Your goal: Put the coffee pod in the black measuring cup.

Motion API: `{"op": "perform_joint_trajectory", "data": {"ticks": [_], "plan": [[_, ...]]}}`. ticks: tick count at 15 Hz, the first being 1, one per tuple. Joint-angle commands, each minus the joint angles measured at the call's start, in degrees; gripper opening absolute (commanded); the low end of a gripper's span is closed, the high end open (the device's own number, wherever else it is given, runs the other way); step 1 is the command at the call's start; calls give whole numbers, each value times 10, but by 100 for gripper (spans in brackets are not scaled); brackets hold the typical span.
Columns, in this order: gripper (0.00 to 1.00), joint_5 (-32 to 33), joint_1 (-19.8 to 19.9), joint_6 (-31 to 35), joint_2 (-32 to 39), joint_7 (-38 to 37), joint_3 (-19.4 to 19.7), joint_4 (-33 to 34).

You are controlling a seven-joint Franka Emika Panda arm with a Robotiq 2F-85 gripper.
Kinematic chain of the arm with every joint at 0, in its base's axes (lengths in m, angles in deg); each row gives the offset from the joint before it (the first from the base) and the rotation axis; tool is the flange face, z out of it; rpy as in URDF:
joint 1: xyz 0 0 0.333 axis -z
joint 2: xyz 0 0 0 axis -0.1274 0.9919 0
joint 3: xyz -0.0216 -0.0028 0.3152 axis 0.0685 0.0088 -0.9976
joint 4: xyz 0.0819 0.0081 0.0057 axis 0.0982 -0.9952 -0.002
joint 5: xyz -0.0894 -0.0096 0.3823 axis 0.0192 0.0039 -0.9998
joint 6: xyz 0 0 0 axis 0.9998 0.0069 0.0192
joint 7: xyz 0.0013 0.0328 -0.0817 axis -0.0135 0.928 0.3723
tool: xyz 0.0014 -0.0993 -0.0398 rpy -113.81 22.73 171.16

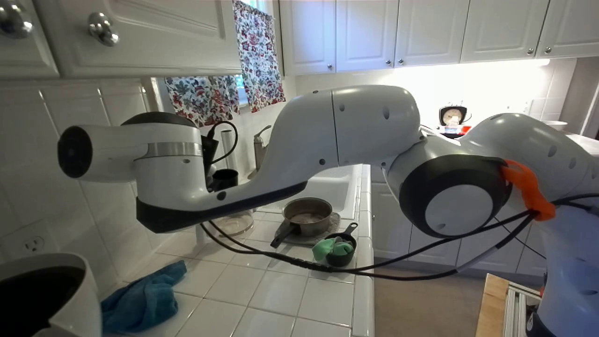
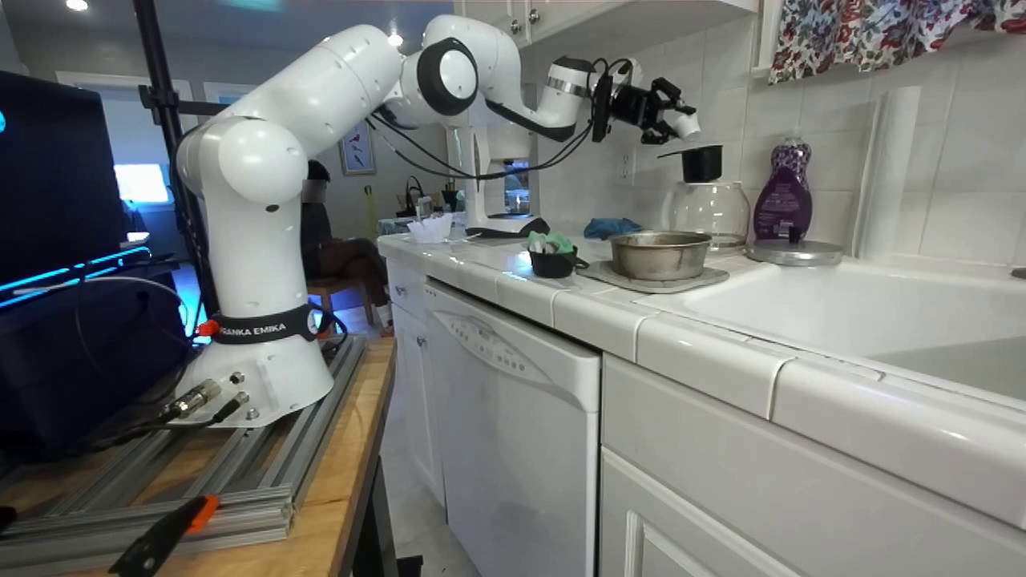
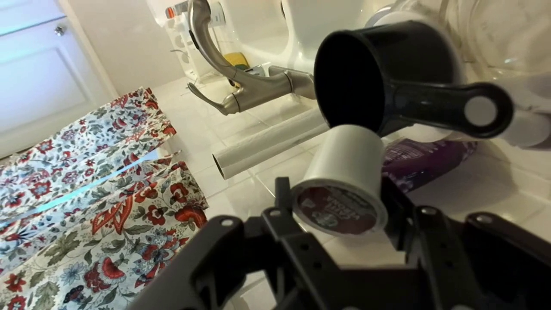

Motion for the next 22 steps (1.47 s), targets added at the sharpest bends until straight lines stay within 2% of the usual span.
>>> {"op": "perform_joint_trajectory", "data": {"ticks": [1, 12, 17, 18, 20, 21, 22], "plan": [[26, -10, -7, -16, -59, -58, -6, -89], [26, -5, -4, -13, -179, -164, -4, -276], [26, -9, 10, 14, -213, -167, -9, -331], [51, 0, 3, -9, -176, -158, -1, -278], [51, 0, 5, -2, -186, -158, -1, -295], [26, 0, 5, -1, -188, -158, -1, -298], [26, 1, 5, 0, -188, -158, -1, -298]]}}
